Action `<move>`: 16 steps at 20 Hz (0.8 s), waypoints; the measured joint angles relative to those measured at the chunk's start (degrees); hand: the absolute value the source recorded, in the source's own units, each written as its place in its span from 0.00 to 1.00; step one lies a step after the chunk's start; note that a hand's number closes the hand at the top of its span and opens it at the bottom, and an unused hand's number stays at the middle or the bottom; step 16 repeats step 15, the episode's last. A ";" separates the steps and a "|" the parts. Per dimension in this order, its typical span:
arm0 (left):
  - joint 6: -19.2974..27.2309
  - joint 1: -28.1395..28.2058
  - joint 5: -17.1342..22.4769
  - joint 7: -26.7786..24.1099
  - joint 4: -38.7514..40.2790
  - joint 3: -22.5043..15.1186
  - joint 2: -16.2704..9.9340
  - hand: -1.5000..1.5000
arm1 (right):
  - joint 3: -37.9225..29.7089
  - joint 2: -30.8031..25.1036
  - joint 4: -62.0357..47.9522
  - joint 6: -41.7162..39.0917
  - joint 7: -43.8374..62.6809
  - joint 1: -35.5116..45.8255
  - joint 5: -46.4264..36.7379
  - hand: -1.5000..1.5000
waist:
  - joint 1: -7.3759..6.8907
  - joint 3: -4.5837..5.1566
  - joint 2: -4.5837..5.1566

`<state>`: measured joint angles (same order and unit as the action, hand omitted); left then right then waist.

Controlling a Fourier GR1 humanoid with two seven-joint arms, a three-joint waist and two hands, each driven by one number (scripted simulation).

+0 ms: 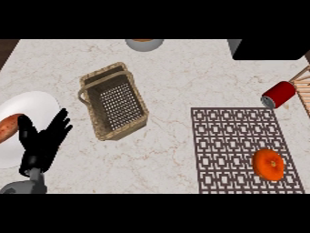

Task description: Pick the can from the placemat and place it in the tiered shelf

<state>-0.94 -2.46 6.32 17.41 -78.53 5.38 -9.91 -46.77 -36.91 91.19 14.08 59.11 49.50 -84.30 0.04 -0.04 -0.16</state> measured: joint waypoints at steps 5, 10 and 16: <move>-0.27 1.07 0.37 0.61 -1.16 0.22 -0.14 0.50 | -2.13 -0.99 8.89 -1.81 1.87 -0.94 -5.48 0.00 | 0.22 0.07 -0.11; 0.69 1.00 -0.36 0.05 -0.59 0.22 0.48 0.50 | -5.32 0.30 23.04 -6.69 2.09 -3.23 -5.53 0.00 | 0.84 0.02 -0.33; 0.28 1.12 0.10 0.83 -1.01 0.78 -0.06 0.50 | -9.01 2.01 37.61 -17.77 1.16 -5.62 -1.81 0.00 | 1.12 0.06 -0.40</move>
